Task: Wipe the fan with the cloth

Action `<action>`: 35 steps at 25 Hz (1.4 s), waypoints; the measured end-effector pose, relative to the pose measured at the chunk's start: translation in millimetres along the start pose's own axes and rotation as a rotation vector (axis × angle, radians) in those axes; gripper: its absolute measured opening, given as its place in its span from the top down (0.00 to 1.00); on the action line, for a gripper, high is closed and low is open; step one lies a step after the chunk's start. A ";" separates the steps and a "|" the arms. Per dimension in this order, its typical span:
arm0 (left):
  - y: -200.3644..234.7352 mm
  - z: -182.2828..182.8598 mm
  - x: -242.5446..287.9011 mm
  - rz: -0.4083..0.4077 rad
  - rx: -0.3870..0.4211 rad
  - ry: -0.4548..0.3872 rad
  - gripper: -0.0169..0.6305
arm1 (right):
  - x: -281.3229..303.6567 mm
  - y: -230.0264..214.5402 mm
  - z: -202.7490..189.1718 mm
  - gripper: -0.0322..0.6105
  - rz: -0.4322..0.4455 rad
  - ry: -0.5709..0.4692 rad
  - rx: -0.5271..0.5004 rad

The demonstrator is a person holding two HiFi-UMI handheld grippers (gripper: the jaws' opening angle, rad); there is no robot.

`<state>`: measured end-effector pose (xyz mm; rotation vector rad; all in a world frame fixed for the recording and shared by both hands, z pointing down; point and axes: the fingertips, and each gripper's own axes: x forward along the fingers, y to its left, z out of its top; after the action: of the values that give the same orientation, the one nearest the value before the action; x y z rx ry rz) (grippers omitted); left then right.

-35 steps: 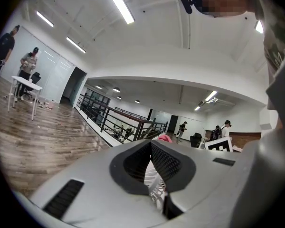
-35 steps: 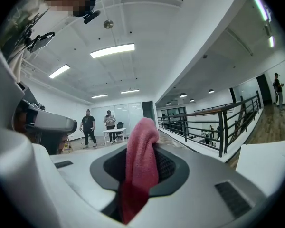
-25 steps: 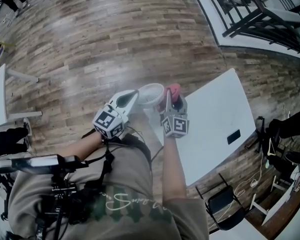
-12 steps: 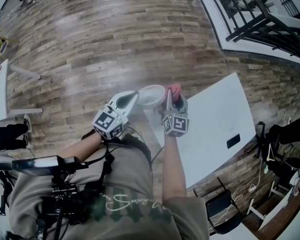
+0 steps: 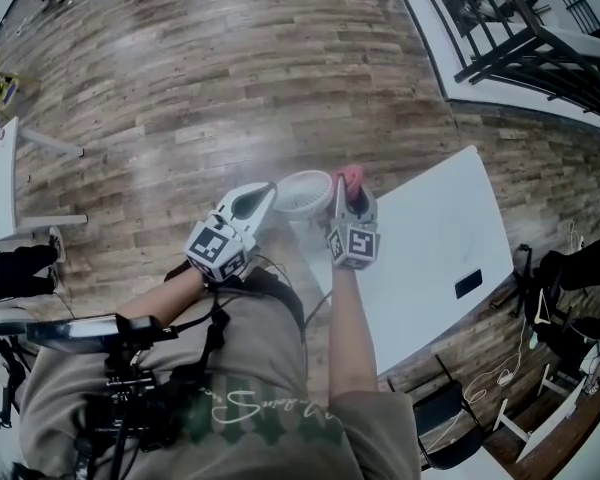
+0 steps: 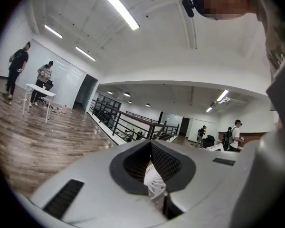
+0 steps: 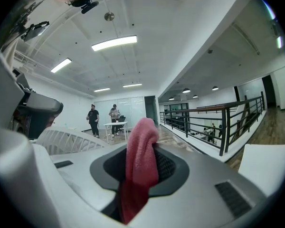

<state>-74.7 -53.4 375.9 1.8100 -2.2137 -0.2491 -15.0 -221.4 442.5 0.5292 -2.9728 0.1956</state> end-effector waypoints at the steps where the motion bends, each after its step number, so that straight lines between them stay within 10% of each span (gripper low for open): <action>1: 0.4 0.2 0.0 0.001 0.001 0.002 0.95 | 1.9 -0.4 -1.3 0.77 0.001 0.004 0.000; 21: 2.8 -12.5 -18.9 -0.081 0.005 0.066 0.95 | -2.5 -6.9 -28.0 0.77 -0.073 0.066 0.007; 35: 31.0 -10.5 -37.5 0.008 0.003 0.072 0.95 | -4.9 9.3 -60.0 0.77 -0.044 0.093 -0.093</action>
<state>-93.4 -10.0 391.5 1.7820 -2.1729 -0.1759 -8.2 -202.3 500.0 0.5578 -2.8604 0.0751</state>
